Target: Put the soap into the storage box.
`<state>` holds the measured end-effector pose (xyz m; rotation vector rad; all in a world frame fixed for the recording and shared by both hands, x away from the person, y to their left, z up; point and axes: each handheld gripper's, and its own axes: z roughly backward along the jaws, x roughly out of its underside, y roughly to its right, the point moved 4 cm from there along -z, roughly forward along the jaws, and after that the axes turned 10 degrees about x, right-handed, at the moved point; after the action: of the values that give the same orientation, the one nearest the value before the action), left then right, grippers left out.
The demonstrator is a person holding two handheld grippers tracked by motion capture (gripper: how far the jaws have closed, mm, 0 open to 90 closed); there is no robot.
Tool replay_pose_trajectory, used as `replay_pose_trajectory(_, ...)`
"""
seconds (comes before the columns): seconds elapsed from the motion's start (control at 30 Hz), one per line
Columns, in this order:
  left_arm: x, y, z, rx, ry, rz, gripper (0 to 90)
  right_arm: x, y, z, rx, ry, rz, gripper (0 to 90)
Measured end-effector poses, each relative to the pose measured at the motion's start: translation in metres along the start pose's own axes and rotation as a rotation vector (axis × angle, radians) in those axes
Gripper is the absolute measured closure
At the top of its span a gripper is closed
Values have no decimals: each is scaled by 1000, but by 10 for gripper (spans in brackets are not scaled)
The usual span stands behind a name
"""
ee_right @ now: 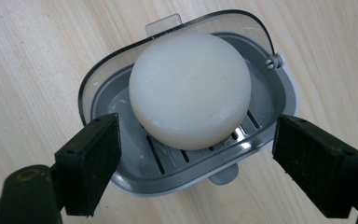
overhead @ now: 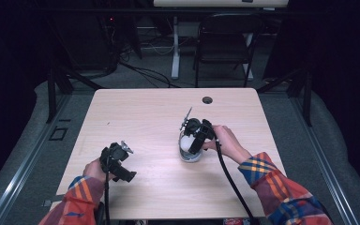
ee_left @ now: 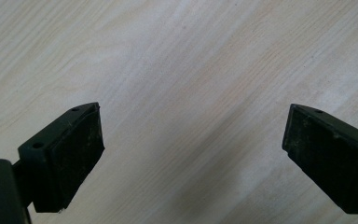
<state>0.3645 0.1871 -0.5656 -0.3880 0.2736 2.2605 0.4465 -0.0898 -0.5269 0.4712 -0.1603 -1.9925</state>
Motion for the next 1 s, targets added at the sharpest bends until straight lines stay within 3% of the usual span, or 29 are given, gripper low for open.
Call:
replay_pose_trajectory(0.2,0,0,0,-1,1,3,51,3,-1,12,-4,26,18,134)
replay_pose_trajectory(0.5,0,0,1,-2,2,3,51,17,6,31,1,58,-12,75)
replay_pose_trajectory(1.0,0,0,1,-4,1,1,50,56,19,42,28,16,-68,12)
